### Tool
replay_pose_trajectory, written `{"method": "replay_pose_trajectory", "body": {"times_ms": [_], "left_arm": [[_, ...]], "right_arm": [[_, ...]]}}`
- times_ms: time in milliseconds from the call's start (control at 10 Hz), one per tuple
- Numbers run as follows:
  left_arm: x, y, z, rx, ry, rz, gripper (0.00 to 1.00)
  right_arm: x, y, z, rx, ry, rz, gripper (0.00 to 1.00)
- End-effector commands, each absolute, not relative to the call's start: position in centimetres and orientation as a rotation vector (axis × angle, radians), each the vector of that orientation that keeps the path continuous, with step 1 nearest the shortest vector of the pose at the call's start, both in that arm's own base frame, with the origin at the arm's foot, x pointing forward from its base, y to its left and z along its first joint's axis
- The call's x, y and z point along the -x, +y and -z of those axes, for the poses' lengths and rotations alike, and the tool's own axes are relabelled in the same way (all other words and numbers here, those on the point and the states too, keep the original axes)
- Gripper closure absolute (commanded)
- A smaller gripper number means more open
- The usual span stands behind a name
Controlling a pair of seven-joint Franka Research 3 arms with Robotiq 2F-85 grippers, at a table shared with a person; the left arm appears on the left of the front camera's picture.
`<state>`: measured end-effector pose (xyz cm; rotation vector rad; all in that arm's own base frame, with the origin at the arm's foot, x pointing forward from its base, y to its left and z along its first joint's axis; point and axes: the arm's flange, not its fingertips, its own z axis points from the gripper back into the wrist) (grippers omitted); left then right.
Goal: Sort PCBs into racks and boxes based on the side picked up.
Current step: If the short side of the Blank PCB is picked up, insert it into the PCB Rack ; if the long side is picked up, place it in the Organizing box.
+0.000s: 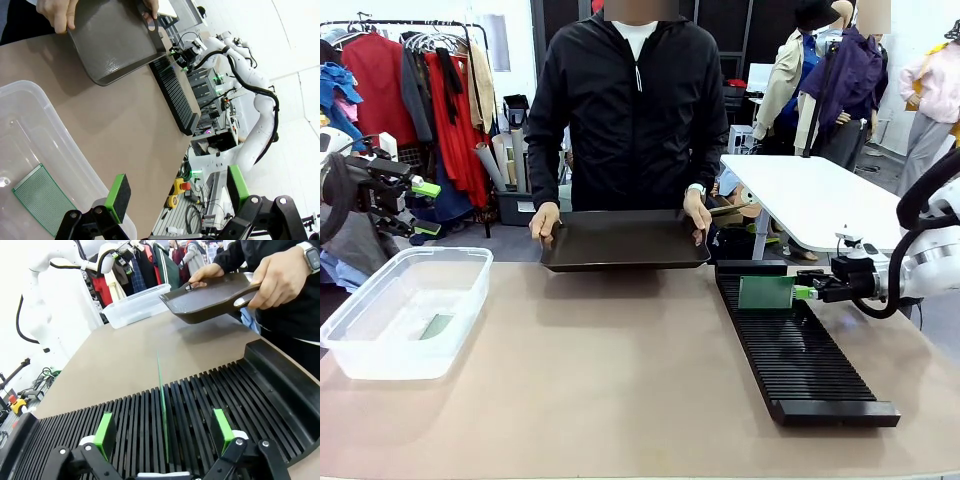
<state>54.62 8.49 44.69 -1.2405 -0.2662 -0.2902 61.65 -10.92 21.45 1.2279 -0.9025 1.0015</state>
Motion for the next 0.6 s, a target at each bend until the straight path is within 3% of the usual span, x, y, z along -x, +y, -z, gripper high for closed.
{"method": "replay_pose_trajectory", "body": {"times_ms": [0,500], "left_arm": [[-54.61,8.53,-44.94,1.240,-0.267,0.288,0.00],[-54.61,8.53,-44.94,1.240,-0.267,0.288,0.00]], "right_arm": [[-61.75,-10.82,-21.65,-1.225,-0.904,-1.010,0.00],[-61.75,-10.82,-21.65,-1.225,-0.904,-1.010,0.00]]}}
